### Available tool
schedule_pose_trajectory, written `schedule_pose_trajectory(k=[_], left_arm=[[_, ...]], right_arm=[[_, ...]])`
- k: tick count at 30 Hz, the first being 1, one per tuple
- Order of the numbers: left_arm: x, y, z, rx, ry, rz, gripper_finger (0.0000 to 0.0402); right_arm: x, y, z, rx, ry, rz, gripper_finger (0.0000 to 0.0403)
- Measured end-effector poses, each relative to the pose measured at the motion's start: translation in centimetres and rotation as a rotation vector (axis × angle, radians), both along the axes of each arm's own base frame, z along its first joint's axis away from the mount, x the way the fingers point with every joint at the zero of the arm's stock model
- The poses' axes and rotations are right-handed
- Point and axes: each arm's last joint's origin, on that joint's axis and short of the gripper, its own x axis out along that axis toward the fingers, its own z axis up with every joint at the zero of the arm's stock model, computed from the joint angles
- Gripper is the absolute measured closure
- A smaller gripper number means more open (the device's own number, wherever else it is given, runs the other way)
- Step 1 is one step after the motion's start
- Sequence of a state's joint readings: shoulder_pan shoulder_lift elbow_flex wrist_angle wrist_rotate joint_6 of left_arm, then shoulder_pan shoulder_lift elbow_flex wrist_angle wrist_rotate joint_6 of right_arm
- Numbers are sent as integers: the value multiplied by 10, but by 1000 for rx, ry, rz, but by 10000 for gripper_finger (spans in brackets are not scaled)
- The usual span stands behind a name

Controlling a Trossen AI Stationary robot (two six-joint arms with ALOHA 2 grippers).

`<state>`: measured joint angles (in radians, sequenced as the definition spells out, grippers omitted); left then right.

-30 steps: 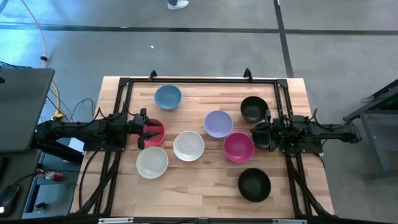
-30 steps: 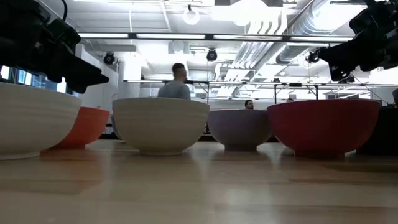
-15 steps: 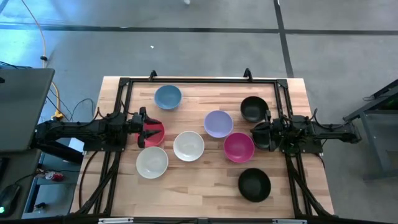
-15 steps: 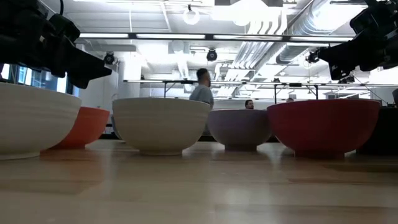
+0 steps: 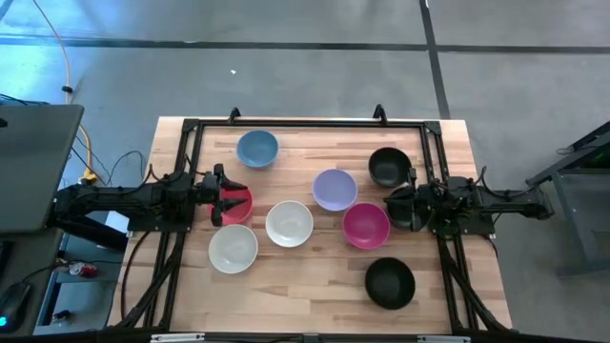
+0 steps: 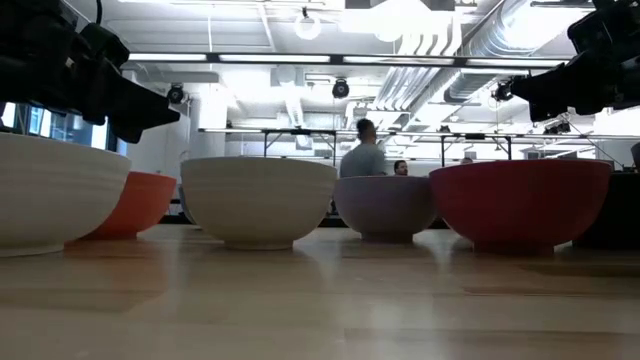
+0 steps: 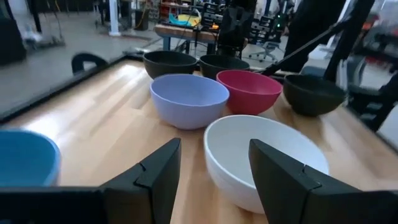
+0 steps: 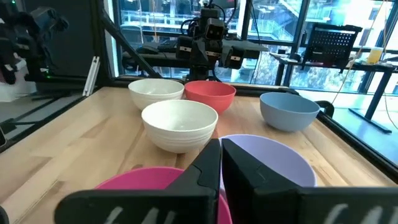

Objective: Nest bowls inside each other
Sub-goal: Stack the purple bowl on top of the left white bowl

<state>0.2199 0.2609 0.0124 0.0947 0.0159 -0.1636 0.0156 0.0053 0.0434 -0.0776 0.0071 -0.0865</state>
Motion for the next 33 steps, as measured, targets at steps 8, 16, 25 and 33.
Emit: schedule_pose_trajectory(k=[8,16,25,33], left_arm=[[0,0,0,-57,-11,6,222],[0,0,0,-42,-8,4,222],[0,0,0,-42,-8,4,222],[0,0,0,-42,-8,4,222]], right_arm=[[0,0,0,0,0,0,396],[0,0,0,0,0,0,396],[0,0,0,25,0,-2,396],[0,0,0,18,0,-1,396]])
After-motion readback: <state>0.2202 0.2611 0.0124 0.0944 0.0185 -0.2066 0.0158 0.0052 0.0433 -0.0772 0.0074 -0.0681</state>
